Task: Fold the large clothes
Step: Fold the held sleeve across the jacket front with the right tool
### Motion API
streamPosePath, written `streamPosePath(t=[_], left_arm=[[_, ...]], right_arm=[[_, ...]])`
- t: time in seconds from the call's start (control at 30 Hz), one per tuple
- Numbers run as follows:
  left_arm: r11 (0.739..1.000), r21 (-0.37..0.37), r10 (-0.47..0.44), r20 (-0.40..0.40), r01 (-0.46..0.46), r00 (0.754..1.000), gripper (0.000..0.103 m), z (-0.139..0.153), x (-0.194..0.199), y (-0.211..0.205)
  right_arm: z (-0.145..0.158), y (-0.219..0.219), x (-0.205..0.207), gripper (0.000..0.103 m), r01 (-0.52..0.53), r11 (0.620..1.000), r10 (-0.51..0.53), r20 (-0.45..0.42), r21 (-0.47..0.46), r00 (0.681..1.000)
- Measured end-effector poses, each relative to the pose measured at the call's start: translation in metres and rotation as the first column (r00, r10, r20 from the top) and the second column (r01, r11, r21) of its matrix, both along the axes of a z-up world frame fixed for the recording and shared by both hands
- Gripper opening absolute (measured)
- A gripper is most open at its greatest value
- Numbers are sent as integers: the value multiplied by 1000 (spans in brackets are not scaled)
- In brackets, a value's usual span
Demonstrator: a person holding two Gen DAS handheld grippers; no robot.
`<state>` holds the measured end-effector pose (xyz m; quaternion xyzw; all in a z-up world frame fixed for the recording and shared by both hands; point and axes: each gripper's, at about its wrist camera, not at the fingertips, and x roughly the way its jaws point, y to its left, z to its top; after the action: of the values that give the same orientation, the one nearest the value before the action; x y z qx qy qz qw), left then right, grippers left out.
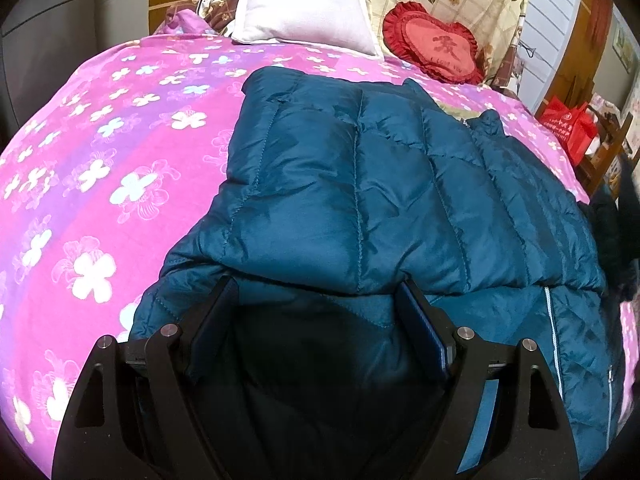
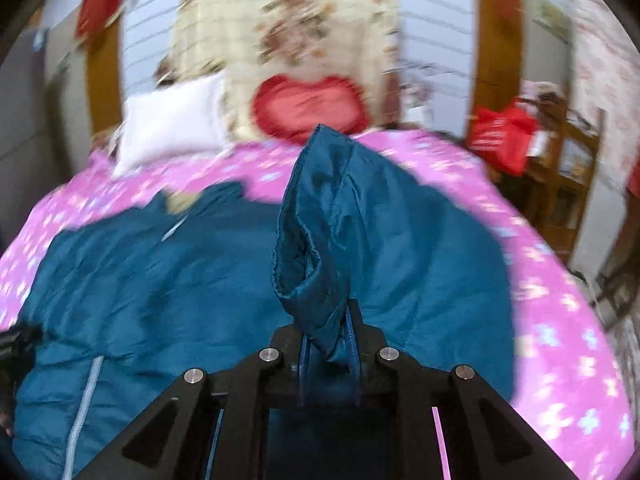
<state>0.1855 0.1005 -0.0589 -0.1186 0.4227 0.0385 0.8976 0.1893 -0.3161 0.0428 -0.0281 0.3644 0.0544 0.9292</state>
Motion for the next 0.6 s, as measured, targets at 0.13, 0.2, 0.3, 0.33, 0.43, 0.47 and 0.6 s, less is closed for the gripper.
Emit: streamPosePath(t=[0.13, 0.2, 0.3, 0.33, 0.43, 0.47, 0.6], left_arm=[[1000, -30, 1, 12, -1, 1000, 81, 0, -1, 4], [999, -42, 2, 17, -2, 1000, 81, 1, -2, 5], [999, -54, 4, 21, -3, 1000, 81, 1, -3, 7], [998, -55, 5, 22, -4, 1000, 81, 1, -3, 7], [998, -57, 5, 22, -4, 1000, 81, 2, -3, 6], [998, -57, 6, 22, -4, 1000, 81, 2, -3, 6], [998, -58, 8, 21, -7, 1000, 81, 1, -3, 7]], right_arm=[[-24, 81, 6, 15, -98, 994, 96, -47, -43, 994], [-30, 113, 6, 15, -151, 986, 148, -51, -70, 988], [-33, 164, 7, 15, -240, 969, 238, -49, -52, 970], [-34, 178, 7, 15, -263, 964, 261, -48, -45, 964], [-38, 208, 11, 16, -332, 943, 331, -51, -20, 942], [-41, 214, 11, 16, -347, 938, 345, -56, -22, 937], [-46, 215, 5, 41, -377, 926, 377, -57, 18, 924]])
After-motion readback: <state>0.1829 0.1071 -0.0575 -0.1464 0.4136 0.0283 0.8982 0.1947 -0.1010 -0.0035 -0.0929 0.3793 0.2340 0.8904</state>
